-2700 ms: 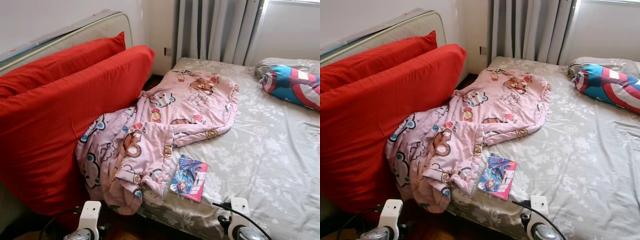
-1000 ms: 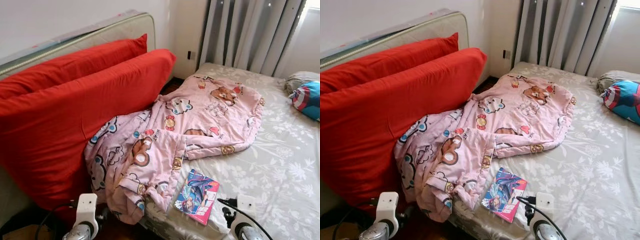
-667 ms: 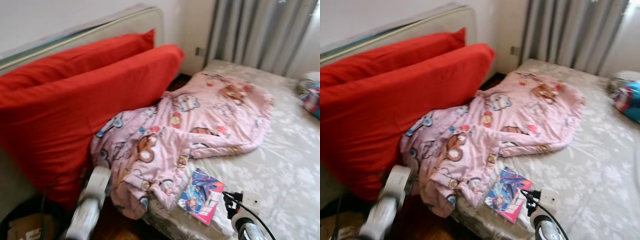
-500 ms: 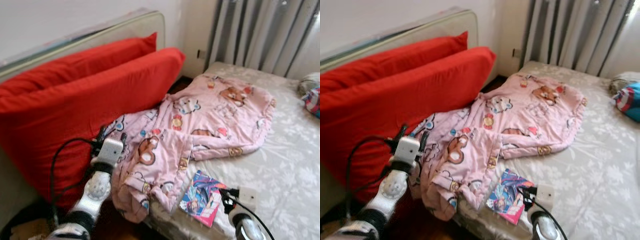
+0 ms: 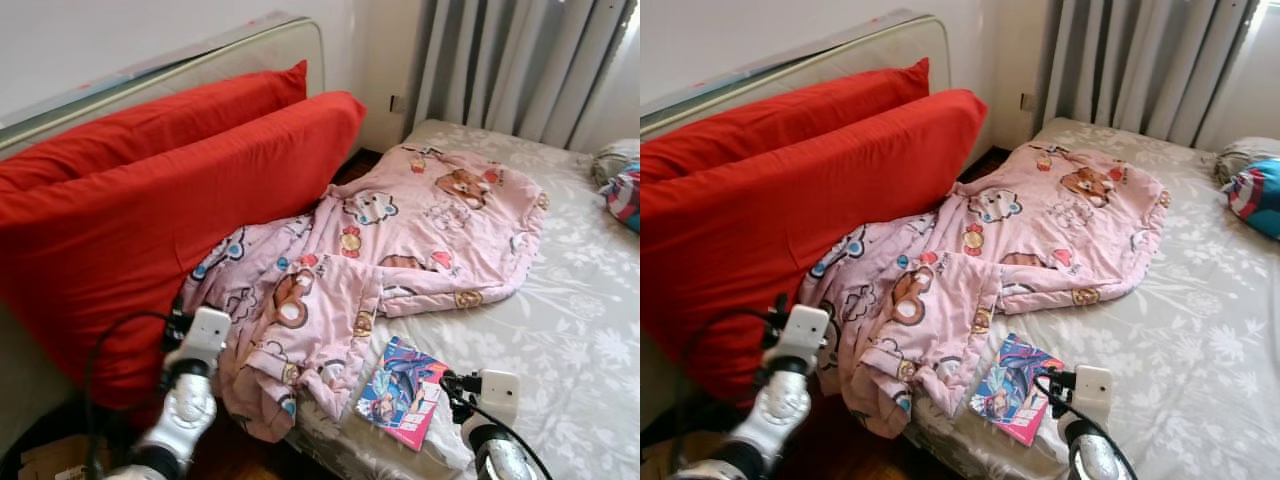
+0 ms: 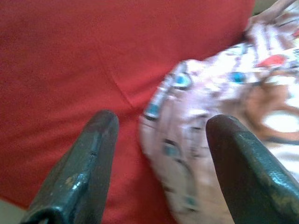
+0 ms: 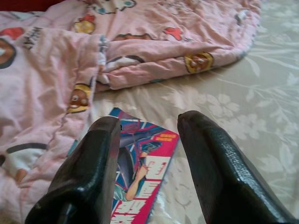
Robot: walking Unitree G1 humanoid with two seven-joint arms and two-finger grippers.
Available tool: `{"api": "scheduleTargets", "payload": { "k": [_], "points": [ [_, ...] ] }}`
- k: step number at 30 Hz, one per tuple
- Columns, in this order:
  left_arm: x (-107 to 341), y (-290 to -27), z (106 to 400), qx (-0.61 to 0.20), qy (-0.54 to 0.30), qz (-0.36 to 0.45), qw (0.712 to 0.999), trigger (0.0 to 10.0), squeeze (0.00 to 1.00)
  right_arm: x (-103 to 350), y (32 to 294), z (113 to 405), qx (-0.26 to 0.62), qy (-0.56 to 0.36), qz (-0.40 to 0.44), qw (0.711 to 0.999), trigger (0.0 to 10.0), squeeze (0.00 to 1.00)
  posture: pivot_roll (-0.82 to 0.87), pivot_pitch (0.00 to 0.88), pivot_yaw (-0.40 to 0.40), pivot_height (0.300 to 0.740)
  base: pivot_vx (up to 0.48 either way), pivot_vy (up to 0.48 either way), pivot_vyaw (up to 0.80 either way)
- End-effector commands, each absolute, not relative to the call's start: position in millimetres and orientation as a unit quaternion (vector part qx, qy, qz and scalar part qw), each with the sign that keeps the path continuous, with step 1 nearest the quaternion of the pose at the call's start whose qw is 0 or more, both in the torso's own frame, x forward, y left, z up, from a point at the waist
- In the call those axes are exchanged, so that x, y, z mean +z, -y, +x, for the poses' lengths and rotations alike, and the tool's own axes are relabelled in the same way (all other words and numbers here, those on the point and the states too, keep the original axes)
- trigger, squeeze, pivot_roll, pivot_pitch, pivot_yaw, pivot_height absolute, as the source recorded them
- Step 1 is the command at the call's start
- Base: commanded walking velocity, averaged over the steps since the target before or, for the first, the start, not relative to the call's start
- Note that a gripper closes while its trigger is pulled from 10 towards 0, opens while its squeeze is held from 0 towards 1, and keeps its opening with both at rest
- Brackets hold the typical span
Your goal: Clean up the room
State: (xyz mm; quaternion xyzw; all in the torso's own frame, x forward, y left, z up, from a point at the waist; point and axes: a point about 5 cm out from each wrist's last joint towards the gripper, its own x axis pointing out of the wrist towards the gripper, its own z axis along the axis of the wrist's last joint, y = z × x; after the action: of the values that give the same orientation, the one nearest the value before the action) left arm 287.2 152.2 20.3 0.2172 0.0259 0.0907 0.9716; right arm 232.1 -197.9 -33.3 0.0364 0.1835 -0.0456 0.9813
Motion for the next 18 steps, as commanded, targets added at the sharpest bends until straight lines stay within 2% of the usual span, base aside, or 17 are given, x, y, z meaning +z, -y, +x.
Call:
{"api": "scheduleTargets", "payload": {
  "k": [1, 2, 4, 5, 6, 7, 8, 10, 15, 16, 18],
  "points": [
    [8, -69, 271, 0.05, -0.055, 0.225, 0.972, 10.0, 0.0, 6, 201, 269, -0.026, -0.075, 0.017, 0.997, 10.0, 0.0, 0.02, 0.0, 0.007, 0.74, 0.0, 0.0, 0.0],
    [10, 5, 245, 0.005, -0.07, 0.236, 0.969, 10.0, 0.0, 62, 205, 307, -0.011, 0.053, -0.004, 0.999, 10.0, 0.0, 0.02, 0.0, 0.003, 0.74, 0.0, 0.0, 0.0],
    [19, 57, 220, -0.039, -0.083, 0.238, 0.967, 10.0, 0.0, 76, 208, 315, -0.013, 0.078, -0.007, 0.997, 10.0, 0.0, 0.02, 0.0, -0.002, 0.74, 0.0, 0.0, 0.0],
    [21, 31, 238, 0.01, -0.082, 0.156, 0.984, 10.0, 0.0, 77, 209, 316, -0.016, 0.078, -0.008, 0.997, 10.0, 0.0, 0.03, 0.0, -0.004, 0.74, 0.0, 0.0, 0.0],
    [21, 31, 238, 0.01, -0.082, 0.156, 0.984, 10.0, 0.0, 77, 209, 316, -0.016, 0.078, -0.008, 0.997, 10.0, 0.0, 0.03, 0.0, -0.004, 0.74, 0.0, 0.0, 0.0],
    [25, -14, 261, 0.073, -0.062, 0.073, 0.993, 10.0, 0.0, 79, 211, 317, -0.02, 0.081, -0.007, 0.997, 10.0, 0.0, 0.03, 0.0, -0.007, 0.74, 0.0, 0.0, 0.0],
    [37, -95, 284, 0.156, 0.005, -0.006, 0.988, 10.0, 0.0, 83, 211, 320, -0.023, 0.089, -0.002, 0.996, 10.0, 0.0, 0.02, 0.0, -0.006, 0.74, 0.0, 0.0, 0.0],
    [40, -113, 287, 0.165, 0.017, -0.019, 0.986, 10.0, 0.0, 86, 210, 322, -0.02, 0.096, 0.002, 0.995, 10.0, 0.0, 0.02, 0.0, -0.008, 0.74, 0.0, 0.0, 0.0],
    [49, -131, 292, 0.164, 0.029, -0.011, 0.986, 10.0, 0.0, 86, 207, 325, -0.013, 0.089, 0.006, 0.996, 10.0, 0.0, 0.03, 0.0, -0.009, 0.74, 0.0, 0.0, 0.0],
    [50, -134, 293, 0.166, 0.027, -0.002, 0.986, 10.0, 0.0, 85, 208, 324, -0.015, 0.082, 0.008, 0.997, 10.0, 0.0, 0.03, 0.0, -0.009, 0.74, 0.0, 0.0, 0.0],
    [54, -143, 300, 0.144, 0.021, 0.073, 0.987, 10.0, 0.0, 74, 212, 321, -0.023, 0.045, 0.014, 0.999, 10.0, 0.0, 0.03, 0.0, -0.008, 0.74, 0.0, 0.0, 0.0]
  ]
}}
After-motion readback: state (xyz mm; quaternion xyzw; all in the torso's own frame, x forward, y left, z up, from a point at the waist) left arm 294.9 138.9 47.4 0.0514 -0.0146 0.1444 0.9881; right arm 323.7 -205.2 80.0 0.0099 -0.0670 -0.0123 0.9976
